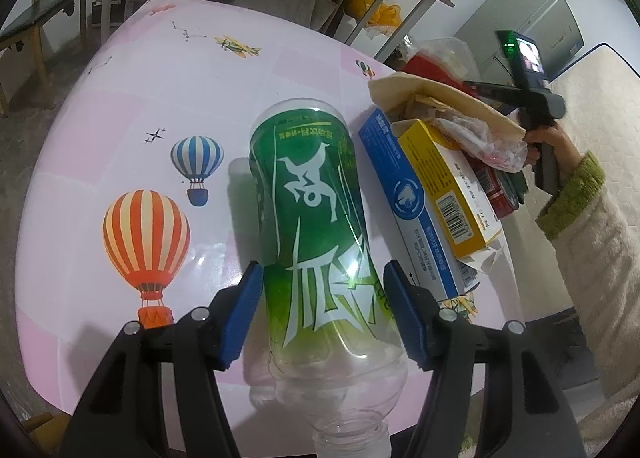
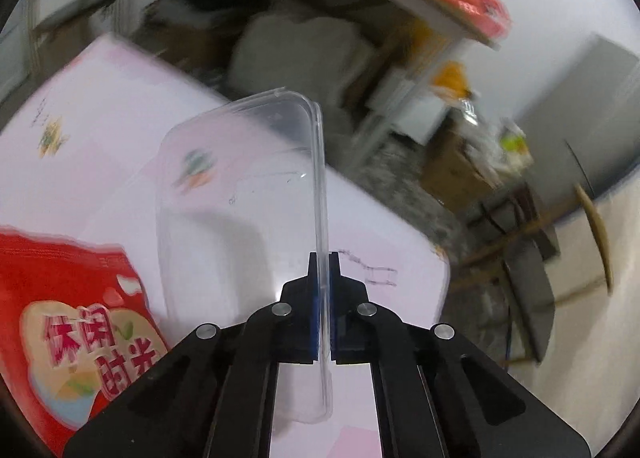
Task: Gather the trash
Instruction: 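Grasp the clear plastic tray rim with the right gripper, then lift the clear tray with the right gripper while the left approaches the green bottle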
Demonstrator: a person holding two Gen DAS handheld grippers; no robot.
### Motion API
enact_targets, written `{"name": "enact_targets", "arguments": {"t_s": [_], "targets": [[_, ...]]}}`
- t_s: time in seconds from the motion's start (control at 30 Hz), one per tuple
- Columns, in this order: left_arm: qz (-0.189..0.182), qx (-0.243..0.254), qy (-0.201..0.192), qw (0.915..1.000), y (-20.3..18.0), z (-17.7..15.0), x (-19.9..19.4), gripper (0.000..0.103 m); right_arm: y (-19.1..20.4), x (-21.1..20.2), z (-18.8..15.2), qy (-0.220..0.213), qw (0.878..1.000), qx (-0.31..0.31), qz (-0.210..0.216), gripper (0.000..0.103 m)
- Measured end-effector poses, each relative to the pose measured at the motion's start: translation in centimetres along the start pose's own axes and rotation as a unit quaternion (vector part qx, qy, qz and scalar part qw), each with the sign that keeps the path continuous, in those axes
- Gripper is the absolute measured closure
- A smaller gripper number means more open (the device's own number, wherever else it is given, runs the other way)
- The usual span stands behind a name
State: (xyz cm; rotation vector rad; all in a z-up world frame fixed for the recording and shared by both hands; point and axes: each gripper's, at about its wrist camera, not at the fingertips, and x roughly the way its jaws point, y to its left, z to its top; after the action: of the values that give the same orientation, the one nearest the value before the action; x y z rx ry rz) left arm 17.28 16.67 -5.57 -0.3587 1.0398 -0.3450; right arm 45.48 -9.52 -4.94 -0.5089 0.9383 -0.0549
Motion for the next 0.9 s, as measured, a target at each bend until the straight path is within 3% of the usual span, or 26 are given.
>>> {"name": "enact_targets", "arguments": {"t_s": [0.27,0.33,0.47,0.6,0.7,0.77,0.9], "targets": [[0.009,0.003,-0.014,0.9998,-0.3,-0.7,-0.4,0.043,-6.8,-8.4,-3.3,-0.053,0.991,0.118,-0.016,0.101],[0.012,0.005,-0.017,0.9998,-0.4,-0.9,-0.6,0.043,-8.4,-10.9,-4.8,-0.067,0.987,0.144,-0.004,0.101],[0.014,0.006,-0.021,0.9997,-0.4,-1.1,-0.7,0.043,-9.7,-16.2,-10.1,-0.069,0.973,0.209,0.074,0.101],[0.019,0.005,-0.021,0.9996,-0.5,-1.2,-0.9,0.043,-8.4,-17.9,-16.2,-0.022,0.951,0.26,0.166,0.1],[0.023,0.008,-0.02,0.9995,-0.8,-1.4,-1.0,0.043,-6.2,-16.9,-21.2,0.037,0.92,0.307,0.24,0.1],[0.024,0.007,-0.018,0.9995,-0.9,-1.6,-1.1,0.043,-3.8,-15.5,-23.8,0.076,0.905,0.324,0.264,0.1],[0.027,0.008,-0.014,0.9995,-1.1,-1.7,-1.2,0.043,-0.6,-13.3,-26.0,0.112,0.891,0.335,0.284,0.099]]}}
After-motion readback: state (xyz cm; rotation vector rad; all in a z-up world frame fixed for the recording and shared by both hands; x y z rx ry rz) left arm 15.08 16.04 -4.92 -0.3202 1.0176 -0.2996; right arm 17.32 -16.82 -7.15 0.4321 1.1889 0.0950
